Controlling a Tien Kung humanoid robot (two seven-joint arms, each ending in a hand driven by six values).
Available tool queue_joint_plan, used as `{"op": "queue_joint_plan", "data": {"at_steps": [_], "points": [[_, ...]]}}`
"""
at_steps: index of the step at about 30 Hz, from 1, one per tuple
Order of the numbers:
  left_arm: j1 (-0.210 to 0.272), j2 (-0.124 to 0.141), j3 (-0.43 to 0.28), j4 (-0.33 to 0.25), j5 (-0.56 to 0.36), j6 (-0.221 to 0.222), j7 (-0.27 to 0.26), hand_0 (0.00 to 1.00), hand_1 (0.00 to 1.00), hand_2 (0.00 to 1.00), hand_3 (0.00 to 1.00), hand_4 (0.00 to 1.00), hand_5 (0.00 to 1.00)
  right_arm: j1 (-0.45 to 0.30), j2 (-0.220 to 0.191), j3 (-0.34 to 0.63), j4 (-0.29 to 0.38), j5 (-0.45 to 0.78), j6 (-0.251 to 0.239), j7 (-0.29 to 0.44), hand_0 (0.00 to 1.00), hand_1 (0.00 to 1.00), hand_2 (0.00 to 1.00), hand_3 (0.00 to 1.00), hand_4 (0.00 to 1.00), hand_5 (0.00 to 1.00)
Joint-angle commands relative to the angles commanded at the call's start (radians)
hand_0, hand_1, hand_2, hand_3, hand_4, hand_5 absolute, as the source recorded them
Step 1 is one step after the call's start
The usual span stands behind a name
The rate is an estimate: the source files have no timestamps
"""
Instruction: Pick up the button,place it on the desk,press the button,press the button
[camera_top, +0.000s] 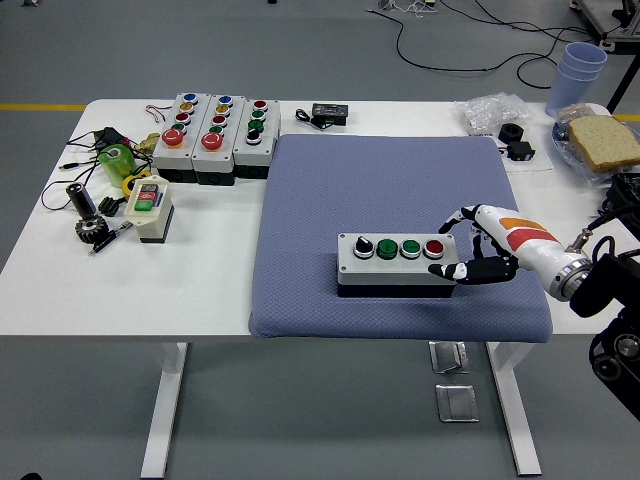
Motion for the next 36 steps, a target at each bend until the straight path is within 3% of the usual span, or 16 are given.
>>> {"op": "queue_joint_plan", "data": {"at_steps": [13, 28, 36], "points": [[0.007, -0.002, 0.005, 0.0, 0.005, 0.0, -0.002, 0.651, 0.647, 0.639, 0.545, 0.308, 0.847, -0.014, -0.007, -0.024, 0.009, 0.0, -0.001, 0.001, 0.133, 0.002, 0.191, 0.639, 0.919, 0.589], [0.001, 0.001, 0.005, 0.0, 0.0, 0.0, -0.001, 0.651, 0.647, 0.639, 0.545, 0.305, 0.841, -0.003, -0.004, -0.042, -0.008, -0.008, 0.033, -0.026, 0.135, 0.002, 0.191, 0.639, 0.913, 0.603], [-0.003, 0.001, 0.004, 0.0, 0.0, 0.001, 0.0, 0.651, 0.647, 0.639, 0.544, 0.306, 0.847, 0.006, -0.006, -0.03, 0.026, -0.009, -0.022, -0.003, 0.135, 0.002, 0.191, 0.64, 0.911, 0.606]]}}
